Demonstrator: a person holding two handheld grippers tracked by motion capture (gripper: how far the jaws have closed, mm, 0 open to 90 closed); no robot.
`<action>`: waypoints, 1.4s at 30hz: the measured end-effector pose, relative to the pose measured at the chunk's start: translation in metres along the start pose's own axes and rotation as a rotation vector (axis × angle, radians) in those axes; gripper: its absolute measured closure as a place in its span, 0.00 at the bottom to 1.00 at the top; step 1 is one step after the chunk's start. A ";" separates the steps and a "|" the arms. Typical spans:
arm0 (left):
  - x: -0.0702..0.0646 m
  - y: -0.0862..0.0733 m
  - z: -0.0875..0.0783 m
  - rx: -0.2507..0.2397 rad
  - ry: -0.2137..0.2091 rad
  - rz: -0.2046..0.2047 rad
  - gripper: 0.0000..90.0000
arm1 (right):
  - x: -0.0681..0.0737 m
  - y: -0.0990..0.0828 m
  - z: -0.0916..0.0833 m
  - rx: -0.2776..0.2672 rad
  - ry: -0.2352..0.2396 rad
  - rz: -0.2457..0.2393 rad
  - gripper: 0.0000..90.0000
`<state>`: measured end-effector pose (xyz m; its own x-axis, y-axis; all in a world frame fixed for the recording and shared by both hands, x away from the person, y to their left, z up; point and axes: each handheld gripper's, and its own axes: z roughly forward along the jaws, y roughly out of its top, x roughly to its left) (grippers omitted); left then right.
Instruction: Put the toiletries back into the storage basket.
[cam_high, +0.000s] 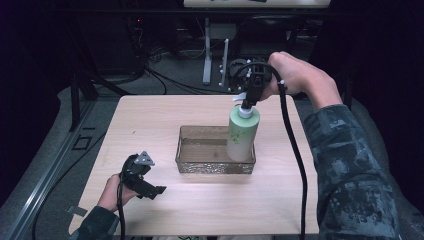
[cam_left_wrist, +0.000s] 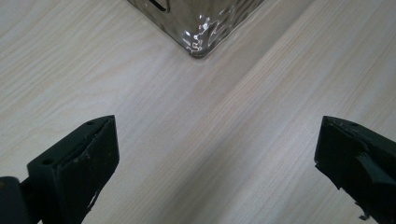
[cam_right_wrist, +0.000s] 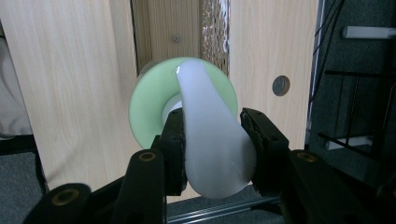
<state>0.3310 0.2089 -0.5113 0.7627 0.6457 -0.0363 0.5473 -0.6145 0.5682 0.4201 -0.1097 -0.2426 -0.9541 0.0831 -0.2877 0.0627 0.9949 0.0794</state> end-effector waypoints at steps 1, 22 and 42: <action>0.000 0.000 0.000 0.001 -0.003 0.000 0.00 | 0.000 0.000 0.001 0.000 0.002 0.001 0.70; 0.000 0.000 0.000 0.001 -0.004 0.004 0.00 | -0.002 -0.003 0.012 0.003 0.005 0.012 0.70; 0.000 0.000 0.000 0.002 -0.003 0.005 0.00 | -0.004 -0.007 0.030 0.022 0.023 0.029 0.70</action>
<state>0.3310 0.2091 -0.5111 0.7663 0.6415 -0.0358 0.5444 -0.6187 0.5664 0.4321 -0.1150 -0.2708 -0.9584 0.1104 -0.2631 0.0963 0.9932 0.0658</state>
